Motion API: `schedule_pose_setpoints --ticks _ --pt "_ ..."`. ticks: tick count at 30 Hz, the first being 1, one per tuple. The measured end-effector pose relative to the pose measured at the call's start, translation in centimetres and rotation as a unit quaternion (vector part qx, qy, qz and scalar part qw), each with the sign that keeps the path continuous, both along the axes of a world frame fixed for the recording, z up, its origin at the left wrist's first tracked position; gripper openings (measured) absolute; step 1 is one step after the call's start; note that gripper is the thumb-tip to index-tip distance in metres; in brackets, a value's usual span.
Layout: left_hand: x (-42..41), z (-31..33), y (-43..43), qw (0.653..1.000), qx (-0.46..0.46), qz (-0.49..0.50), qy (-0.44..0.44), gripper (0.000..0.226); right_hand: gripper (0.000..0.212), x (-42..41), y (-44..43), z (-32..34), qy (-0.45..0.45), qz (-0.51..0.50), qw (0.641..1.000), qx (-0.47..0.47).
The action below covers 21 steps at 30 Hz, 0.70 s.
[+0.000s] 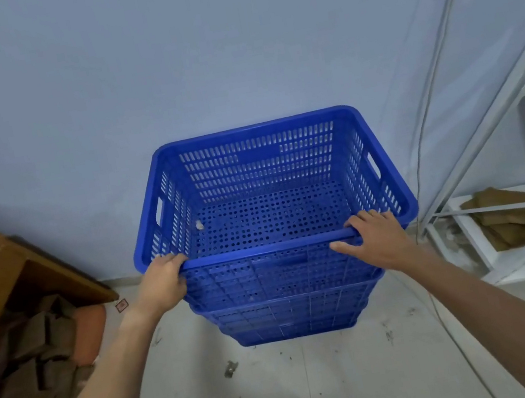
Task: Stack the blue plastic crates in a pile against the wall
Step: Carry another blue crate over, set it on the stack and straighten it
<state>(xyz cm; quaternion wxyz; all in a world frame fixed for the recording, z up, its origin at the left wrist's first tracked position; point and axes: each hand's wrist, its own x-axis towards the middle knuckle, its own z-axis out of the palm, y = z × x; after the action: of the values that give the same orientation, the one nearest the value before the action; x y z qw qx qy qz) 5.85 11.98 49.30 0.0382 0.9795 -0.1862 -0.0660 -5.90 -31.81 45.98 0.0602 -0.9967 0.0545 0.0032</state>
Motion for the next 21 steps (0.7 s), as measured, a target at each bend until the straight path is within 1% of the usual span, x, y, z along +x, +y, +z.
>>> schedule_pose_setpoints --ticks 2,3,5,7,8,10,12,14,16,18,21 --pt "-0.4 -0.4 0.0 1.0 -0.019 0.007 -0.015 0.05 0.082 -0.2 -0.4 0.1 -0.016 -0.022 0.999 0.022" --pt "-0.5 -0.7 0.1 0.999 -0.03 0.027 -0.023 0.061 0.084 -0.3 -0.8 0.1 -0.033 -0.039 0.998 0.023" --pt "-0.6 -1.0 0.4 0.992 -0.066 0.1 -0.043 0.075 0.09 -0.5 -1.9 0.2 -0.055 -0.083 0.995 0.022" --pt "-0.2 -0.9 0.8 0.978 -0.099 0.177 -0.053 0.084 0.095 -0.5 -2.9 0.4 -0.035 -0.12 0.992 0.022" --pt "0.0 -0.8 0.9 0.969 -0.125 0.212 -0.038 0.087 0.096 -0.4 -3.3 0.4 -0.023 -0.134 0.991 0.016" --pt "0.4 -0.6 0.5 0.938 -0.2 0.283 0.026 0.092 0.091 0.1 -4.1 0.5 -0.016 -0.161 0.987 0.011" --pt "0.8 -0.7 0.0 0.917 -0.228 0.318 0.069 0.086 0.083 0.7 -4.5 0.7 -0.024 -0.192 0.979 0.064" --pt "1.5 -1.0 0.0 0.912 -0.228 0.331 0.083 0.073 0.076 1.2 -4.5 1.1 -0.042 -0.221 0.964 0.141" --pt "2.2 -1.5 0.3 0.911 -0.231 0.33 0.092 0.06 0.069 1.6 -4.3 1.2 -0.08 -0.258 0.944 0.188" --pt "3.1 -1.9 0.7 0.918 -0.226 0.311 0.095 0.052 0.067 1.7 -3.9 1.3 -0.122 -0.296 0.92 0.224" --pt "3.8 -1.8 1.2 0.915 -0.226 0.317 0.102 0.049 0.066 1.7 -2.8 0.8 -0.153 -0.336 0.9 0.231"
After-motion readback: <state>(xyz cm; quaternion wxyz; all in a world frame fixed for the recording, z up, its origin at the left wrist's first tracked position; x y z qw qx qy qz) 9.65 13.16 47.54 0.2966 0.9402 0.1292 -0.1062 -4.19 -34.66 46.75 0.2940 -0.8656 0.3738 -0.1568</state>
